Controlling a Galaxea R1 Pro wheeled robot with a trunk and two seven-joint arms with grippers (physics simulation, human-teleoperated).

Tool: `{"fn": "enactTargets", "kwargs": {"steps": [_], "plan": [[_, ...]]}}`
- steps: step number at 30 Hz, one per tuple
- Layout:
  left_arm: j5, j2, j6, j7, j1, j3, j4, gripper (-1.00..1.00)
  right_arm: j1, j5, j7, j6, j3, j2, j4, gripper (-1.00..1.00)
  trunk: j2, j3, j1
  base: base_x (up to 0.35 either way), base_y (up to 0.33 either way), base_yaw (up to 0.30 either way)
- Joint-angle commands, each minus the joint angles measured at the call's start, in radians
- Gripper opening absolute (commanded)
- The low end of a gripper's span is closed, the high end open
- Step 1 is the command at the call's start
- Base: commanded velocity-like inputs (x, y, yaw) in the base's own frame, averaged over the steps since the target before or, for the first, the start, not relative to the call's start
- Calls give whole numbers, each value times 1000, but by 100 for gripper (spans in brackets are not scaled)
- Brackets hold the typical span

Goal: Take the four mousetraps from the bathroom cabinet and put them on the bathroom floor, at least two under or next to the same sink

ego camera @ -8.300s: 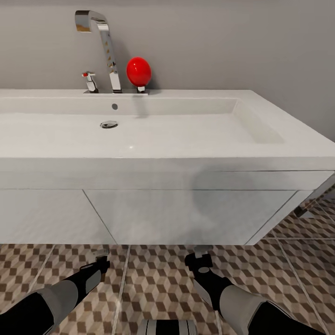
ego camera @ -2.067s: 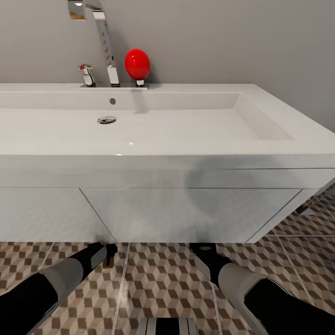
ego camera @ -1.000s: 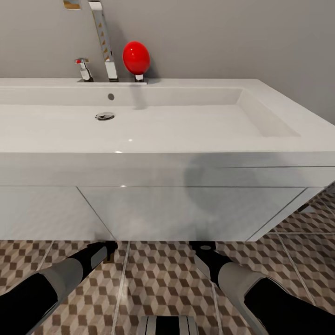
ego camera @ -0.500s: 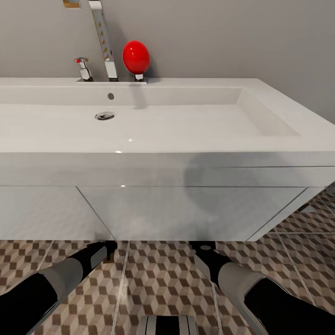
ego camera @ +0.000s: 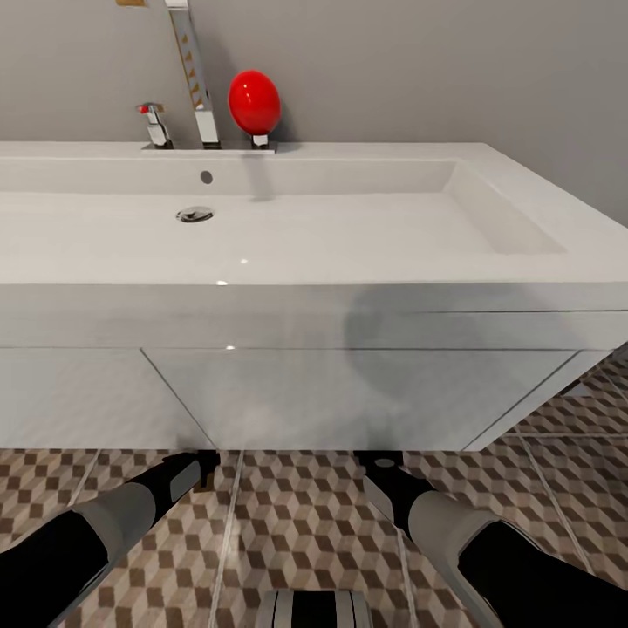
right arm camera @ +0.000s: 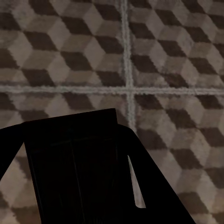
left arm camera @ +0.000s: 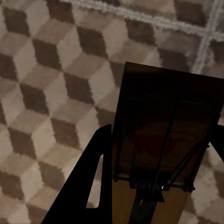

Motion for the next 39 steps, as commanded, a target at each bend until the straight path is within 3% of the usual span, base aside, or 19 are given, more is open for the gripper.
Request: {"fn": "enactTargets", "kwargs": {"steps": [1, 20, 39], "plan": [[1, 1, 8, 12, -36, -10, -5, -100, -43, -6, -1, -4, 18, 1, -17, -100, 0, -1, 0, 0, 0, 0], [1, 2, 7, 13, -36, -10, -5, -100, -43, -4, -2, -4, 18, 1, -17, -100, 0, -24, 0, 0, 0, 0], [1, 0, 22, 22, -36, -10, 5, -100, -40, -10, -2, 3, 17, 1, -8, -100, 0, -25, 0, 0, 0, 0]]}}
